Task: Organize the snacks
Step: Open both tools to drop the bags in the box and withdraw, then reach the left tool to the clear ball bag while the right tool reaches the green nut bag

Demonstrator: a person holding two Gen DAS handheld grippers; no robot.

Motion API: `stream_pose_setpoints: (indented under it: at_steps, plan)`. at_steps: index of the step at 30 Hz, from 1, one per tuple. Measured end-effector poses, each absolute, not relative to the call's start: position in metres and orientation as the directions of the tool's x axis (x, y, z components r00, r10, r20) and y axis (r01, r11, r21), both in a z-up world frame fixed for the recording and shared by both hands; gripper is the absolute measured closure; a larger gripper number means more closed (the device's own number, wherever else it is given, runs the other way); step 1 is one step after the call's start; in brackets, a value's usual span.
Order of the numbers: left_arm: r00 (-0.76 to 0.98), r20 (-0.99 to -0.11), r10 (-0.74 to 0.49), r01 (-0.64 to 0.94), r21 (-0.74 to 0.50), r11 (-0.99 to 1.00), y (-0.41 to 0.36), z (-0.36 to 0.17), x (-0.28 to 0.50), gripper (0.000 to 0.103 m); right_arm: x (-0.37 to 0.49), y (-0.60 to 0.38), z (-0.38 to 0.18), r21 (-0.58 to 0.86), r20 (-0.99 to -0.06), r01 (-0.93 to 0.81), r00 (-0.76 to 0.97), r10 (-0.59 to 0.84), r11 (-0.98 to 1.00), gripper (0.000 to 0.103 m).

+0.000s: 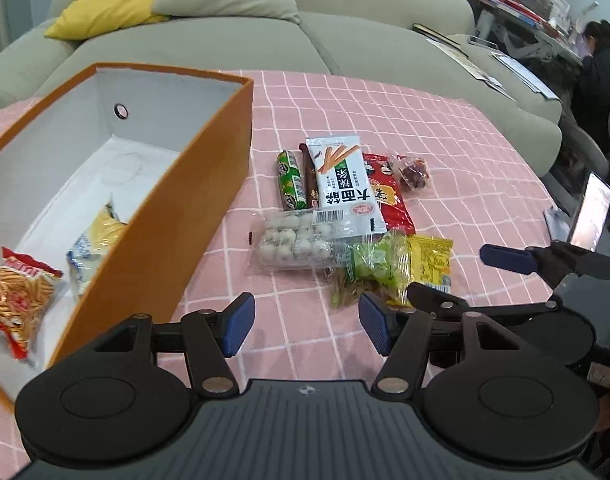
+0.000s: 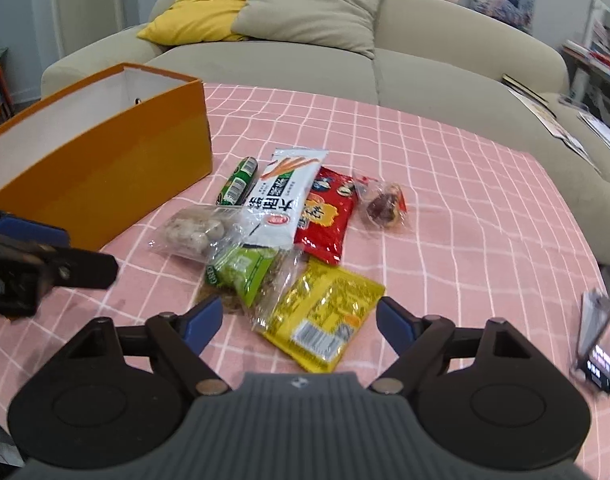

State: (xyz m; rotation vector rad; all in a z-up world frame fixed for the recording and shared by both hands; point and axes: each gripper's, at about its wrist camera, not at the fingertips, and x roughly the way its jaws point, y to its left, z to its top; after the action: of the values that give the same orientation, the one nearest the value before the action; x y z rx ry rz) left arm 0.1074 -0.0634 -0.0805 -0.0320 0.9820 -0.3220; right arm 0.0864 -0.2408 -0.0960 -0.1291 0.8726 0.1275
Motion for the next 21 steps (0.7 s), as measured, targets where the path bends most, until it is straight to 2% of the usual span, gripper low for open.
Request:
stream_pose_setpoints:
  at_steps: [4,7,11,17,21]
  plan:
    - [0.496,-0.823,-0.278,0.261,-0.165,0.951,-0.068,-0.088,0.124,0.033,0.100,-0.235,-0.102,-0.049,-0.783,-0.221,0.614,0.100,0.974,0.026]
    - [0.490,-0.829,-0.271,0.279,-0.146,0.949,-0.073,-0.094,0.136,0.029,0.111,-0.230,-0.109,-0.051,-0.796,-0.246,0.595,0.109,0.968,0.026]
    - [0.486,-0.843,-0.231,0.332,-0.066,0.941,-0.078,-0.106,0.150,0.025,0.122,-0.228,-0.116,-0.034,-0.814,-0.261,0.567,0.124,0.965,0.038]
    - [0.439,-0.864,-0.245,0.362,-0.079,0.929,-0.078,-0.127,0.166,0.026,0.129,-0.229,-0.121,0.020,-0.836,-0.280,0.522,0.169,0.960,0.063]
    - [0.430,-0.867,-0.253,0.382,-0.079,0.921,-0.080,-0.138,0.172,0.028,0.129,-0.228,-0.121,0.010,-0.836,-0.294,0.523,0.169,0.956,0.066]
